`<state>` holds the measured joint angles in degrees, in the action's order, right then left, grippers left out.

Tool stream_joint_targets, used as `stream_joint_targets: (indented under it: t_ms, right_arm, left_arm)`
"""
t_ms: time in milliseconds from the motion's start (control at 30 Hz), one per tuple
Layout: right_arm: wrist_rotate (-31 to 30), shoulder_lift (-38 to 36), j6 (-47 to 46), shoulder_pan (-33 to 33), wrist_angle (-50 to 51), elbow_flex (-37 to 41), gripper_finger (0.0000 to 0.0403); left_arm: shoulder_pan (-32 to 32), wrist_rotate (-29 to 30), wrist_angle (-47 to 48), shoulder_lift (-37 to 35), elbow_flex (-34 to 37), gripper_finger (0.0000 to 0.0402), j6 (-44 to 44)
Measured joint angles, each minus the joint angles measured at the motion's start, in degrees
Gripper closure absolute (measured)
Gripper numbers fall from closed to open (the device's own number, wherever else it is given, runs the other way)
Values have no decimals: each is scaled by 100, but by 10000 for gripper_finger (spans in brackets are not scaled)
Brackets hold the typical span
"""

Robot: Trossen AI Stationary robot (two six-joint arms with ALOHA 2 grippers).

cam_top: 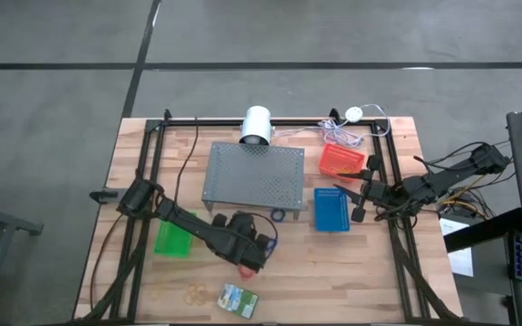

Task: Pick & Place Office Desk Supplies
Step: Put the yellow rubber band into the orange bin

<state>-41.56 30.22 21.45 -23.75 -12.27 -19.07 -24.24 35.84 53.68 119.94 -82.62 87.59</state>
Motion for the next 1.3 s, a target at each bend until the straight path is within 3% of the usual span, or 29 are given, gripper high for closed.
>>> stream_joint_targets:
  t_ms: [633, 1033, 1300]
  right_arm:
    - [0, 0, 1, 0, -1, 0, 268]
    - [0, 0, 0, 0, -1, 0, 268]
    - [0, 0, 2, 0, 0, 0, 268]
  left_arm:
    - [-1, -202, -300, -11, 771, 284, 538]
    - [14, -200, -331, -22, 801, 286, 389]
    - [18, -202, -330, -22, 806, 373, 390]
